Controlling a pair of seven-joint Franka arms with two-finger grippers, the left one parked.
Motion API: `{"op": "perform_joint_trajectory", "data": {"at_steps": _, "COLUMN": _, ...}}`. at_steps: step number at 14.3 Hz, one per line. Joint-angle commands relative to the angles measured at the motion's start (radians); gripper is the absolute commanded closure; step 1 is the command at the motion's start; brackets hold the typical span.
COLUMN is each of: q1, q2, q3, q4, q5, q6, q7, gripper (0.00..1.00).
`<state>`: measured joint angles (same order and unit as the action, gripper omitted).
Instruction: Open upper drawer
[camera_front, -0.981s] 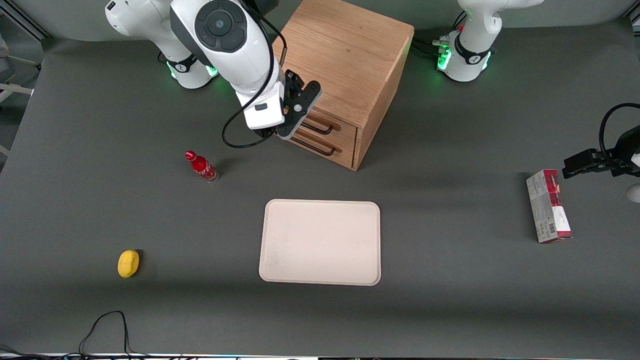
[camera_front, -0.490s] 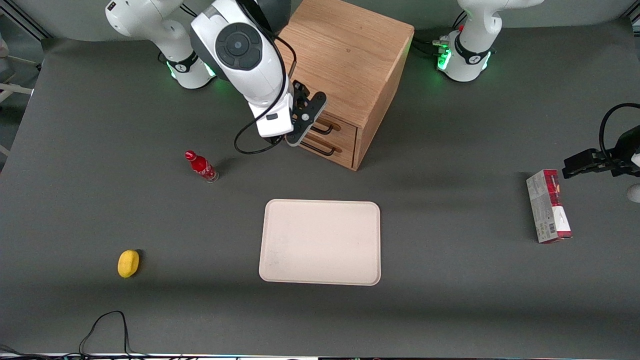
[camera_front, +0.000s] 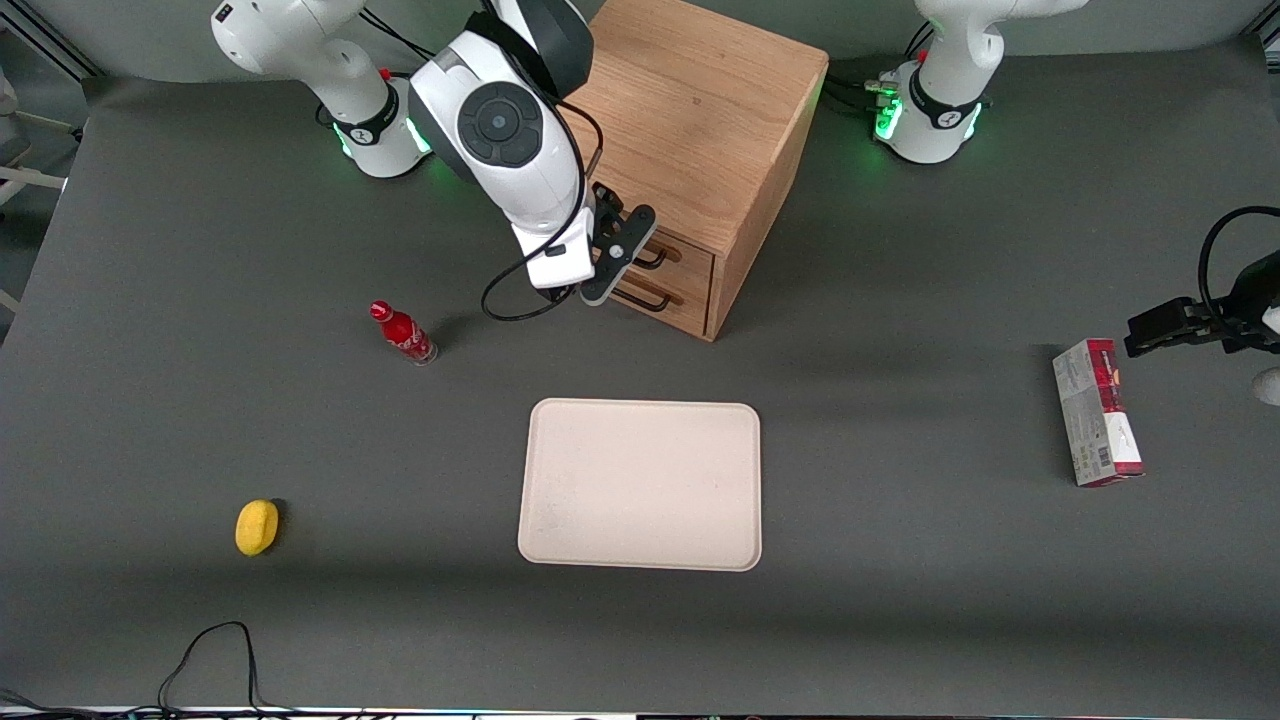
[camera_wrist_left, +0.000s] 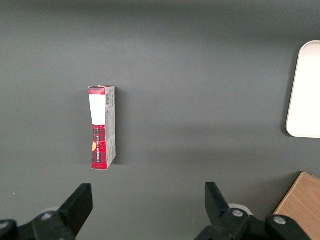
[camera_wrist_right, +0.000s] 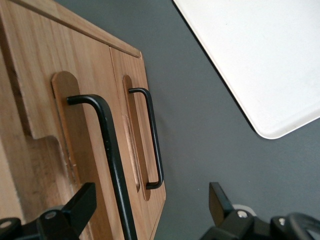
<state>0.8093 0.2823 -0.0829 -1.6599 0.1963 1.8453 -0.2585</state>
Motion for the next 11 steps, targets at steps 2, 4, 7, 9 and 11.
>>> {"op": "perform_joint_trajectory", "data": {"at_steps": 2, "q1": 0.027, "q2": -0.037, "q3": -0.017, "q4": -0.077, "q5": -0.035, "q6": 0.064, "q7": -0.016, "gripper": 0.0}}
{"op": "perform_joint_trajectory", "data": {"at_steps": 4, "q1": 0.025, "q2": -0.037, "q3": -0.018, "q4": -0.09, "q5": -0.04, "q6": 0.078, "q7": -0.016, "gripper": 0.0}}
{"op": "perform_joint_trajectory", "data": {"at_steps": 7, "q1": 0.024, "q2": -0.032, "q3": -0.02, "q4": -0.11, "q5": -0.05, "q6": 0.114, "q7": -0.016, "gripper": 0.0}}
{"op": "perform_joint_trajectory", "data": {"at_steps": 9, "q1": 0.022, "q2": -0.026, "q3": -0.02, "q4": -0.115, "q5": -0.054, "q6": 0.123, "q7": -0.016, "gripper": 0.0}}
{"op": "perform_joint_trajectory", "data": {"at_steps": 11, "q1": 0.022, "q2": -0.026, "q3": -0.024, "q4": -0.115, "q5": -0.055, "q6": 0.123, "q7": -0.016, "gripper": 0.0}}
